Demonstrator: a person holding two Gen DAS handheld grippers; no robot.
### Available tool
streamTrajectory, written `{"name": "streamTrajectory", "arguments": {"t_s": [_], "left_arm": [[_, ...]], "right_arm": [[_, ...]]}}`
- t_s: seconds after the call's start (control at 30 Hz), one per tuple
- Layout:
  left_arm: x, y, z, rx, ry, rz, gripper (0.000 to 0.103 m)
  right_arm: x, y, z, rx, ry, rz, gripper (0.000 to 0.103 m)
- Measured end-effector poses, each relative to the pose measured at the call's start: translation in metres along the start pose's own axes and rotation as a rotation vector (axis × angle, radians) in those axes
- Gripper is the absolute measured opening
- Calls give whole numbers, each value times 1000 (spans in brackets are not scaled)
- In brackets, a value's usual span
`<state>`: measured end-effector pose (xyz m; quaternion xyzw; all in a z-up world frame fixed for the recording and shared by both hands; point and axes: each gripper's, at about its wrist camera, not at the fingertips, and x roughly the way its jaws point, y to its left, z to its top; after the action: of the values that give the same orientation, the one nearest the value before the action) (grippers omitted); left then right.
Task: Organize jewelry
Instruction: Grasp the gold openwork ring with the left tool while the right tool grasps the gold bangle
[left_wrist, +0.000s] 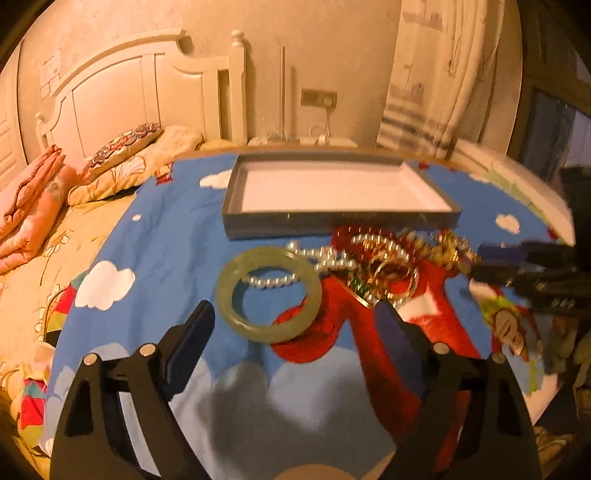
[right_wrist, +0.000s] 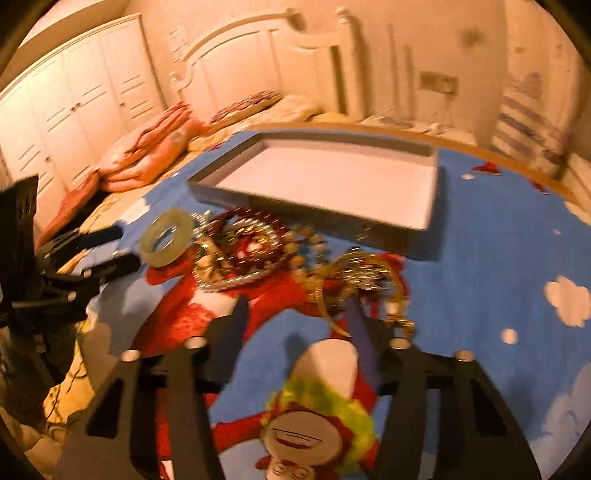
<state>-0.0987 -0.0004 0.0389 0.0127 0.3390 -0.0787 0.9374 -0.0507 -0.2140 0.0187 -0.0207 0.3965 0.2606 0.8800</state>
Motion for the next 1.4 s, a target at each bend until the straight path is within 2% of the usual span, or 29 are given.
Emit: {"name": "streamTrajectory", "arguments": {"t_s": [0.13, 0.23, 0.33, 0.4, 0.47, 0.53, 0.63, 0.87, 1.07, 1.13, 1.2, 1.27, 1.4], "left_arm": [[0, -3, 6, 14, -28, -22, 85], [0, -8, 6, 30, -31, -52, 80], [1, -12, 6, 51, -23, -75, 71], [2, -14, 6, 56, -19, -111, 59], [4, -16, 8, 56, -10, -149, 54], [7, -20, 10, 70, -7, -151, 54], [12, -28, 14, 99, -2, -154, 54], [28, -51, 22, 189, 5, -169, 54], [50, -64, 24, 207, 53, -180, 54], [57, -72, 23, 230, 72, -155, 54], [61, -75, 22, 241, 93, -141, 39], [64, -76, 21, 251, 106, -134, 38], [56, -79, 18, 258, 78, -125, 37]], "right_arm": [[9, 1, 3, -19, 10, -3, 34], [15, -3, 7, -22, 27, -21, 27], [20, -9, 9, -15, 46, -29, 21], [23, -11, 10, -19, 52, -29, 14], [23, -14, 10, -16, 49, -21, 11], [20, -14, 10, -21, 28, -16, 5], [7, -17, 7, 1, -31, 11, 5], [-28, -30, 3, 81, -148, 141, 5], [-44, -29, -1, 78, -190, 154, 5], [-46, -30, -2, 83, -200, 161, 5], [-47, -30, -4, 83, -205, 161, 5], [-48, -31, -6, 86, -208, 169, 5], [-52, -32, -9, 89, -219, 172, 5]]}}
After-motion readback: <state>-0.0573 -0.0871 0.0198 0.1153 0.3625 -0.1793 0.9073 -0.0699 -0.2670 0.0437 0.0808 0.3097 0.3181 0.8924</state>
